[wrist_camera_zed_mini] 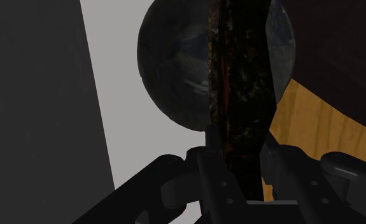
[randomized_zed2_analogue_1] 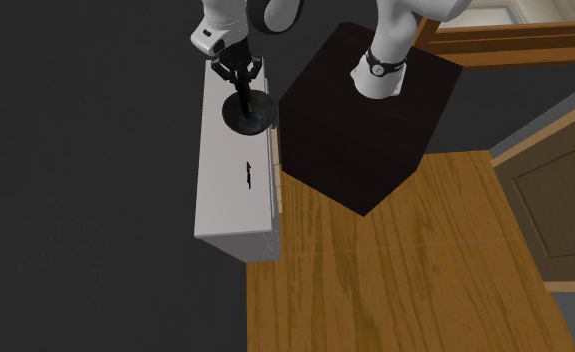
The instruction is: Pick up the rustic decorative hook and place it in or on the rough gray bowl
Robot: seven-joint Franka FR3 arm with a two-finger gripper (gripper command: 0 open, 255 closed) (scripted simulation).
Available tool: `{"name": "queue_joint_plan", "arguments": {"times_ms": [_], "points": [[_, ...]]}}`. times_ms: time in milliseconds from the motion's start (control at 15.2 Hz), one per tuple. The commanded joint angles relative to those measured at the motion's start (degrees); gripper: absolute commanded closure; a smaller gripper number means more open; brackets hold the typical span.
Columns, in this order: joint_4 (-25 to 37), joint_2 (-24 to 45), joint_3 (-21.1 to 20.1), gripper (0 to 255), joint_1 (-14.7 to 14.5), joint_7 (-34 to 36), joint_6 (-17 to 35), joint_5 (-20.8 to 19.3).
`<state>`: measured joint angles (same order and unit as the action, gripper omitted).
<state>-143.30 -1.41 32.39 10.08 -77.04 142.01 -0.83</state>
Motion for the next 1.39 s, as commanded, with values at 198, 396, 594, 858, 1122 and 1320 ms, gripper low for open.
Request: {"name": "queue_joint_plan", "arguments": {"times_ms": [198,396,594,858,1122,1320], "points": [[0.0,0.08,0.0,255,-0.01,-0.05,0.1,0.08],[0.0,0.09,0.0,0,-0.01,-0.05,0.1,0.08],[0.0,0.09,0.0,0,-0.01,-0.05,0.1,0.08],[2.28,-6.62,-0.53,0,0.46,3.52,-8.02,-4.71],[2.28,-6.61,-0.62,0,0.56,3.5,-8.02,-4.69],[2.28,-6.61,-0.63,0,0.56,3.5,-8.02,-4.68]]}}
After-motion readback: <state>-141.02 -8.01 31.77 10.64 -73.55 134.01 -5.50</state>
